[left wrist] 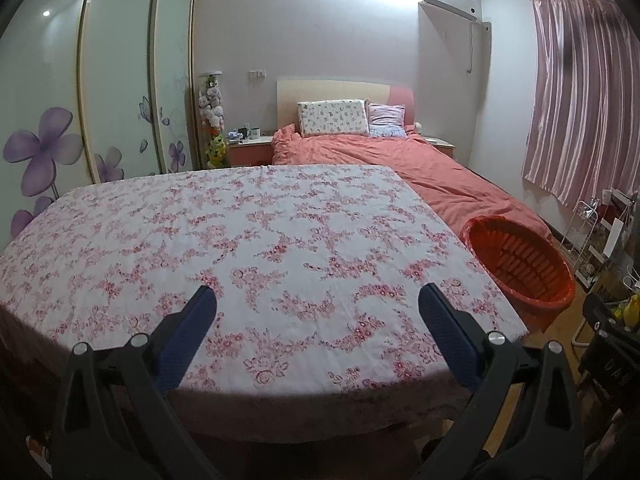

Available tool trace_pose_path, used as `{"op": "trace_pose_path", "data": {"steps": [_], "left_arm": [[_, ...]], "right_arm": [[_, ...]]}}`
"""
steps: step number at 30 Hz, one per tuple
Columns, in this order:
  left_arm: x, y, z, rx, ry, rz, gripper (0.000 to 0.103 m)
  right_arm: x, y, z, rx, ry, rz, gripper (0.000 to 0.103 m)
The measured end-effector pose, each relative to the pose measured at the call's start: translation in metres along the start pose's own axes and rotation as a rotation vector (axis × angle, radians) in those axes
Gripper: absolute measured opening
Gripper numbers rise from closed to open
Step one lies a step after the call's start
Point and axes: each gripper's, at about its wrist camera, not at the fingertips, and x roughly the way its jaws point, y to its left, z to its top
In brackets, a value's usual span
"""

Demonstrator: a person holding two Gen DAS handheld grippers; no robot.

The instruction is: Collect trash

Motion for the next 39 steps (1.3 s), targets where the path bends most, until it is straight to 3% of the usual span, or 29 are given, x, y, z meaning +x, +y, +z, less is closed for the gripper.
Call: {"op": "trace_pose_path", "data": {"steps": [26, 39], "left_arm": [[-0.006, -0.012, -0.002, 0.005, 0.019, -0.024, 0.099], [-0.015, -0.014, 0.0, 0.01, -0.001, -0.018, 0.099]], "right_arm": [[0.002, -0.008, -0.002, 0.014, 0.05, 0.051, 0.101], [-0.003, -0.01, 0.002, 0.023, 0.028, 0.064, 0.101]]}}
